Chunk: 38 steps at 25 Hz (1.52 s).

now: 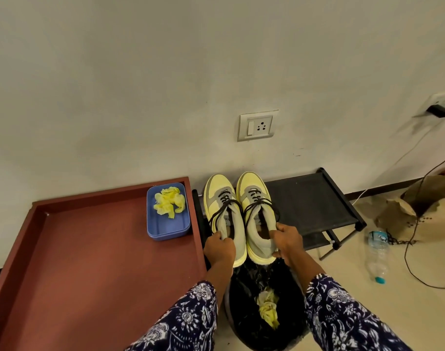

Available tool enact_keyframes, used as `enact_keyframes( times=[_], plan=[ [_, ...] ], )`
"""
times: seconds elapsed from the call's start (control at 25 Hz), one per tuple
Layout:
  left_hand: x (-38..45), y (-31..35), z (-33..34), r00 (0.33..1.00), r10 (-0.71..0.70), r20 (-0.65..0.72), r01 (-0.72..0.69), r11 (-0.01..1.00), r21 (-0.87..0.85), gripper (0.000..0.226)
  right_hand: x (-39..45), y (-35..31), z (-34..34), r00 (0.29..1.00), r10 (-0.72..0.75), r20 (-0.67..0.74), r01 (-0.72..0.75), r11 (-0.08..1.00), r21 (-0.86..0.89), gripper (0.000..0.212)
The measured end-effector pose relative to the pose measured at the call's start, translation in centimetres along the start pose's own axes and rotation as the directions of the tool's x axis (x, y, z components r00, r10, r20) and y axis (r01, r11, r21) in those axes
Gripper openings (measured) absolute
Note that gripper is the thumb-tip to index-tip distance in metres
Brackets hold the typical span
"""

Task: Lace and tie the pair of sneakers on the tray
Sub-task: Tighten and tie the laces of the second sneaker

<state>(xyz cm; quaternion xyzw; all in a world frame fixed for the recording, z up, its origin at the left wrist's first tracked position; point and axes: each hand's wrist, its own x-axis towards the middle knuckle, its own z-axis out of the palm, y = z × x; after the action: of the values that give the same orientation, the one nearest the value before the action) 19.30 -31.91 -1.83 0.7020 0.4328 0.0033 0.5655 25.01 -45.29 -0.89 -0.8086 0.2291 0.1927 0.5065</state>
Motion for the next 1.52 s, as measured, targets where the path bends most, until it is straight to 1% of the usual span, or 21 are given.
enact_keyframes(
  times=[0.16, 0.24, 0.36, 0.4, 0.6, 0.8, 0.96, 1.08, 1.12, 1.16, 1.2, 1.24, 1.28, 1.32, 1.36, 1.4, 1.44, 1.52],
  plan=[
    [1.0, -0.4, 1.1, 0.999, -0.040, -0.011, 0.040, 0.999, -0.017, 0.034, 1.3, 0.2, 0.2, 1.000, 0.008, 0.002, -0.008, 1.000, -0.006, 0.051],
    [1.4, -0.9, 1.6, 0.997, -0.079, -0.006, 0.078, 0.995, -0.060, 0.036, 1.9, 0.3, 0.3, 1.000, 0.009, 0.007, -0.009, 1.000, -0.010, 0.052],
    [1.7, -1.2, 1.8, 0.994, -0.106, -0.008, 0.104, 0.986, -0.131, 0.021, 2.6, 0.4, 0.6, 1.000, 0.014, 0.016, -0.013, 1.000, -0.020, 0.054],
    [1.8, -1.3, 1.9, 0.994, -0.113, -0.012, 0.110, 0.984, -0.138, 0.020, 2.8, 0.4, 0.7, 1.000, 0.016, 0.017, -0.016, 1.000, -0.026, 0.054],
    [2.7, -2.4, 2.9, 0.991, -0.134, -0.001, 0.133, 0.986, -0.098, 0.037, 3.9, 1.0, 1.0, 1.000, 0.029, 0.008, -0.029, 0.999, -0.039, 0.051],
    [2.2, -2.3, 2.8, 0.992, -0.123, -0.036, 0.117, 0.984, -0.133, 0.040, 4.6, 1.5, 1.3, 0.999, 0.031, 0.007, -0.031, 0.999, -0.042, 0.052],
    [2.2, -2.3, 2.9, 0.989, -0.139, -0.051, 0.131, 0.983, -0.129, 0.045, 5.1, 1.4, 1.5, 1.000, 0.029, 0.012, -0.029, 1.000, -0.002, 0.052],
    [2.3, -2.4, 3.0, 0.986, -0.164, -0.040, 0.156, 0.974, -0.165, 0.045, 5.0, 1.2, 1.7, 1.000, 0.017, 0.006, -0.017, 1.000, -0.022, 0.053],
    [2.4, -2.5, 3.0, 0.984, -0.175, -0.030, 0.167, 0.970, -0.176, 0.042, 5.0, 1.2, 1.7, 1.000, 0.016, 0.009, -0.016, 0.999, -0.032, 0.054],
    [2.4, -2.6, 2.9, 0.983, -0.184, -0.018, 0.177, 0.966, -0.191, 0.033, 4.8, 1.2, 1.8, 1.000, 0.015, 0.012, -0.014, 0.998, -0.055, 0.054],
    [2.4, -2.7, 3.0, 0.982, -0.189, 0.000, 0.186, 0.964, -0.189, 0.017, 4.7, 1.3, 1.8, 1.000, 0.005, 0.013, -0.003, 0.996, -0.089, 0.055],
    [2.4, -2.6, 2.9, 0.982, -0.186, 0.020, 0.187, 0.964, -0.189, 0.013, 4.5, 1.3, 1.9, 1.000, -0.014, 0.013, 0.016, 0.990, -0.137, 0.055],
    [2.5, -2.7, 2.6, 0.982, -0.182, 0.040, 0.186, 0.967, -0.171, 0.020, 4.4, 1.3, 2.0, 0.999, -0.039, 0.012, 0.040, 0.982, -0.185, 0.055],
    [2.6, -2.6, 2.4, 0.981, -0.181, 0.068, 0.190, 0.967, -0.168, 0.018, 4.3, 1.2, 2.1, 0.998, -0.055, 0.007, 0.055, 0.973, -0.224, 0.055],
    [2.5, -2.3, 2.0, 0.979, -0.176, 0.098, 0.190, 0.970, -0.152, 0.010, 4.1, 1.1, 2.3, 0.998, -0.066, 0.003, 0.065, 0.964, -0.256, 0.055],
    [2.6, -2.2, 1.7, 0.978, -0.170, 0.121, 0.187, 0.972, -0.141, 0.008, 3.8, 0.8, 2.5, 0.997, -0.073, 0.000, 0.070, 0.955, -0.289, 0.055],
    [2.7, -2.1, 1.3, 0.977, -0.156, 0.144, 0.172, 0.979, -0.111, 0.010, 3.6, 0.8, 2.7, 0.997, -0.083, -0.004, 0.077, 0.945, -0.317, 0.055],
    [2.8, -2.0, 0.9, 0.980, -0.125, 0.157, 0.129, 0.992, -0.015, 0.023, 3.0, 0.7, 3.0, 0.995, -0.099, -0.029, 0.083, 0.935, -0.345, 0.054]
  ],
)
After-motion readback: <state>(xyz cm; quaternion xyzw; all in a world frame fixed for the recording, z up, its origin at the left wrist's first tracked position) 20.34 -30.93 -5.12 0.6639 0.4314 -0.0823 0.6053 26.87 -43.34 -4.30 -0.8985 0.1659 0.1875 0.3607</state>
